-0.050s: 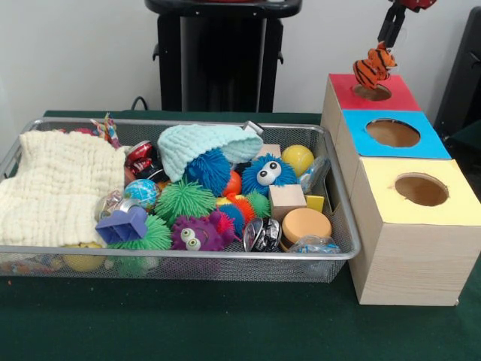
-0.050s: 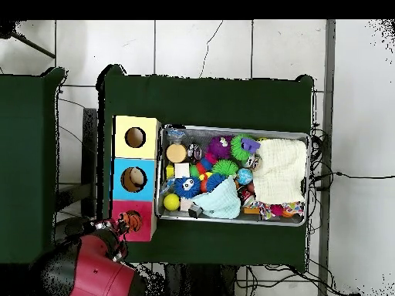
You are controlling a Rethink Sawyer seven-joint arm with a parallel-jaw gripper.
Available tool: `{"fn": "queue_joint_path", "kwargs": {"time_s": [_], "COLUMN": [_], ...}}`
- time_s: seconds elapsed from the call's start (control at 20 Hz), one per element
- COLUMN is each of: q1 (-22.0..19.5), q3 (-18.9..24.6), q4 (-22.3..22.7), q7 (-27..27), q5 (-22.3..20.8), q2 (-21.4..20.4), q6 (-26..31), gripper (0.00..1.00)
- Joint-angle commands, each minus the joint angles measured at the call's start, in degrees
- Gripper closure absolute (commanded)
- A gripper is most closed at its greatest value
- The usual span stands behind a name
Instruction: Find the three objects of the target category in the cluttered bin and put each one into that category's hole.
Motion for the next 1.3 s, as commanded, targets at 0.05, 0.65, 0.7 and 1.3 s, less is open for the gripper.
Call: {"fn": "queue_joint_path", "kwargs": {"time_s": [0.05, 0.65, 0.7, 1.3], "q1": [-1.1, -1.0, -1.1, -1.4], "q3": [5.7, 5.9, 6.0, 6.0], "q4": [0.6, 1.1, 1.2, 0.9], "q7": [11.7, 11.6, 11.5, 11.7], "q5": [0.2, 0.6, 0.7, 0.9], "q2": [2.2, 1.9, 1.7, 1.9], "q6": [-3.0, -3.7, -3.8, -3.4], "gripper": [1.0, 1.0, 1.0, 1.0]}}
